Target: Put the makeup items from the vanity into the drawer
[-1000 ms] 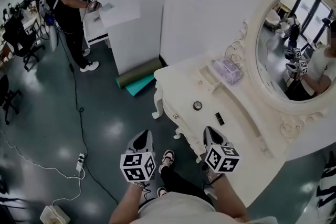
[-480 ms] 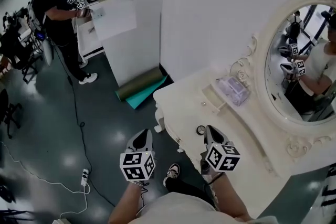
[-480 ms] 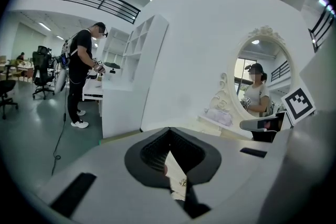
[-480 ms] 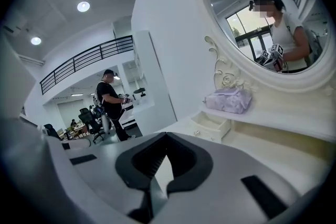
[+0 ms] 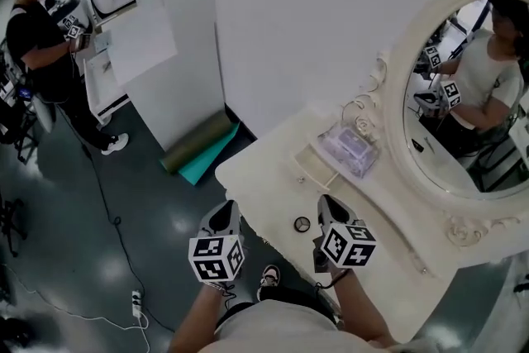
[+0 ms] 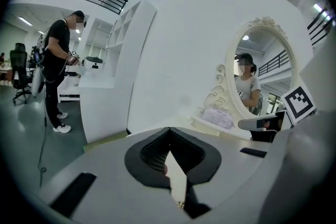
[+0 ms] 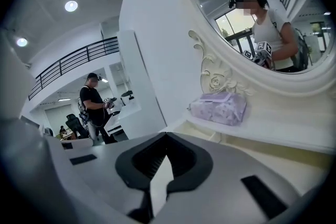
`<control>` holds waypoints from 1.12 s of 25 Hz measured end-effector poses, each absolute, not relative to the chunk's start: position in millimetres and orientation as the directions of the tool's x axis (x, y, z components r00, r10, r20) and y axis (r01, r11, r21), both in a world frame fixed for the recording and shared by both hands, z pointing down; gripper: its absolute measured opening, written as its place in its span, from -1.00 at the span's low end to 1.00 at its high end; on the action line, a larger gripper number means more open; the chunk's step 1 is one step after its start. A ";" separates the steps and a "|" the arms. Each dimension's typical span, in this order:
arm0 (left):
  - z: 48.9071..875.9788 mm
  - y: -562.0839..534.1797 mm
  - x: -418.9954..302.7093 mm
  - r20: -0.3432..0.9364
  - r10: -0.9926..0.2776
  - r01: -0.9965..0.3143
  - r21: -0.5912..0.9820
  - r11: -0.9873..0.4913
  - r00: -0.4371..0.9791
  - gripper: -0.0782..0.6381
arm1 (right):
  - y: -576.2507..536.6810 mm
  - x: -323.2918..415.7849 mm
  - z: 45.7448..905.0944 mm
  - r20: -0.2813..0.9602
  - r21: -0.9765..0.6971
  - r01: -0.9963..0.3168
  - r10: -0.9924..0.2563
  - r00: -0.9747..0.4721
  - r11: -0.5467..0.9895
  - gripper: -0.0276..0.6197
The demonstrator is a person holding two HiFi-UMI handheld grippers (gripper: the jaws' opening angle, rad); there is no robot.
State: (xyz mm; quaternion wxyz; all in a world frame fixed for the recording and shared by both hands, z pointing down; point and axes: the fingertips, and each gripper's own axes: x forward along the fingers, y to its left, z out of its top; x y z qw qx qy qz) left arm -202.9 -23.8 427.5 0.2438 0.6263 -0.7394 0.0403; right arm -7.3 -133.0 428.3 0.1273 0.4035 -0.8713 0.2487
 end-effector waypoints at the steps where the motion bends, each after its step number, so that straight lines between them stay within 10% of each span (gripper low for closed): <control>1: 427.3 -31.8 -201.5 0.412 -0.907 -0.949 0.244 0.199 -0.084 -0.77 | -138.6 -4.4 428.4 0.424 -0.333 -0.774 -0.647 -0.633 0.539 -0.86; 28: 449.7 -164.2 -144.0 0.452 -0.758 -0.881 0.287 -0.376 0.471 -0.77 | -121.4 38.1 434.9 0.485 -0.320 -0.944 -0.841 -0.239 0.084 -0.86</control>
